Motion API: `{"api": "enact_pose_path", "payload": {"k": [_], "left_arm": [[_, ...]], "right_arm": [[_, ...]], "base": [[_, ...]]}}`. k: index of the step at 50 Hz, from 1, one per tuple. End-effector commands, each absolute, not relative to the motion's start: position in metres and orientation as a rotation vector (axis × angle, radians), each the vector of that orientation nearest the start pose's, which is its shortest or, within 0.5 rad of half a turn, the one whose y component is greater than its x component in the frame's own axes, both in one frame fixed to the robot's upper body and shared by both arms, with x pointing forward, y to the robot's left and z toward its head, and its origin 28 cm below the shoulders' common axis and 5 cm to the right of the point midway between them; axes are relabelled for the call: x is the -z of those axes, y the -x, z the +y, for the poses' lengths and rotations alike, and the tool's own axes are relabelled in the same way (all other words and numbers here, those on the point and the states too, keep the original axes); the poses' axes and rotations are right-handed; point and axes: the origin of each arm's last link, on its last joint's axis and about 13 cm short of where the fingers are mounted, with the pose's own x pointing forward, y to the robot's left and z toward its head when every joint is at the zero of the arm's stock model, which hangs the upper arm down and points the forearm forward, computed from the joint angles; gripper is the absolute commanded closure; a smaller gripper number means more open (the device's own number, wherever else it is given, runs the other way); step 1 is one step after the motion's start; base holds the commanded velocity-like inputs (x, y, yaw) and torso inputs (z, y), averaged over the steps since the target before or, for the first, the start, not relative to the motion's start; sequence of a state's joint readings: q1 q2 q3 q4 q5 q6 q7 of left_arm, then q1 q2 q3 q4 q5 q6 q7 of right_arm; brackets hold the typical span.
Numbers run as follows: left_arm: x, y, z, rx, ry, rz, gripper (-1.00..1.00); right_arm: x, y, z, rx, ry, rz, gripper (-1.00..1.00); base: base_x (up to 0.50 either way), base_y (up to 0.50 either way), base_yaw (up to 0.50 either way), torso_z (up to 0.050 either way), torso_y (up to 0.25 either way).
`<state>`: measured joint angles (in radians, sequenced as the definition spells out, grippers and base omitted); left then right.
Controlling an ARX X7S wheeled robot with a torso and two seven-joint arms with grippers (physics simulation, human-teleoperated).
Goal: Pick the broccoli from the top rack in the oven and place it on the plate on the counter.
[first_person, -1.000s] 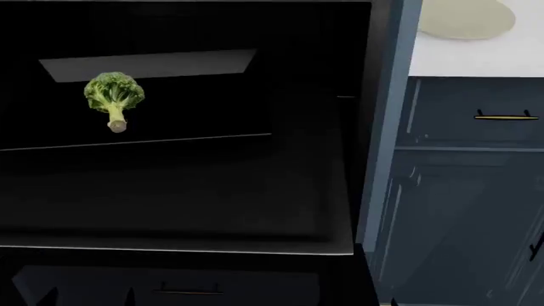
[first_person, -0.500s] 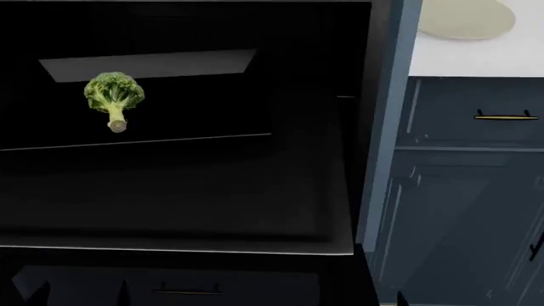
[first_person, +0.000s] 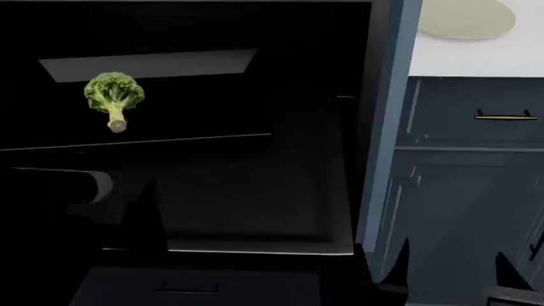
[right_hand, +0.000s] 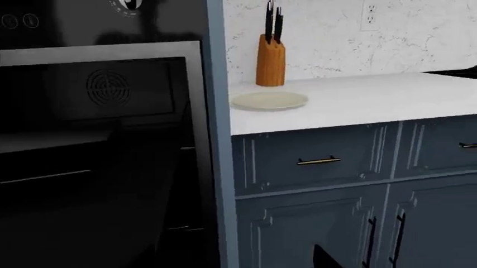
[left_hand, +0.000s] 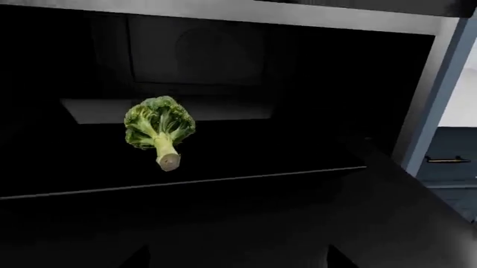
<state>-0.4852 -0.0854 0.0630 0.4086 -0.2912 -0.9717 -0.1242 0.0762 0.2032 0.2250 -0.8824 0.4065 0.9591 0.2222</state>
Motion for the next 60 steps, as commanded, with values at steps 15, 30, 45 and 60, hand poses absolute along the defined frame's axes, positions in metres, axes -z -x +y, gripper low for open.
{"api": "enact_pose_path", "payload": {"k": [15, 30, 45, 60], "left_arm": [[-0.2325, -0.3133, 0.1921, 0.171, 0.082, 0.072, -1.0], [-0.2308, -0.3133, 0.19, 0.169, 0.077, 0.09, -1.0], [-0.2294, -0.3132, 0.1891, 0.171, 0.068, 0.095, -1.0], [-0.2285, -0.3136, 0.1878, 0.175, 0.066, 0.1, -1.0]], "right_arm": [[-0.1731, -0.1396, -0.1614, 0.234, 0.003, -0.03, -1.0], [-0.1722, -0.1402, -0.1607, 0.215, -0.013, -0.037, -1.0], [-0.1722, -0.1382, -0.1599, 0.203, -0.03, -0.047, -1.0], [-0.172, -0.1367, -0.16, 0.196, -0.037, -0.054, -1.0]], "base": [[0.0, 0.0, 0.0, 0.0, 0.0], [0.32, 0.15, 0.0, 0.0, 0.0], [0.32, 0.09, 0.0, 0.0, 0.0], [0.07, 0.0, 0.0, 0.0, 0.0]]}}
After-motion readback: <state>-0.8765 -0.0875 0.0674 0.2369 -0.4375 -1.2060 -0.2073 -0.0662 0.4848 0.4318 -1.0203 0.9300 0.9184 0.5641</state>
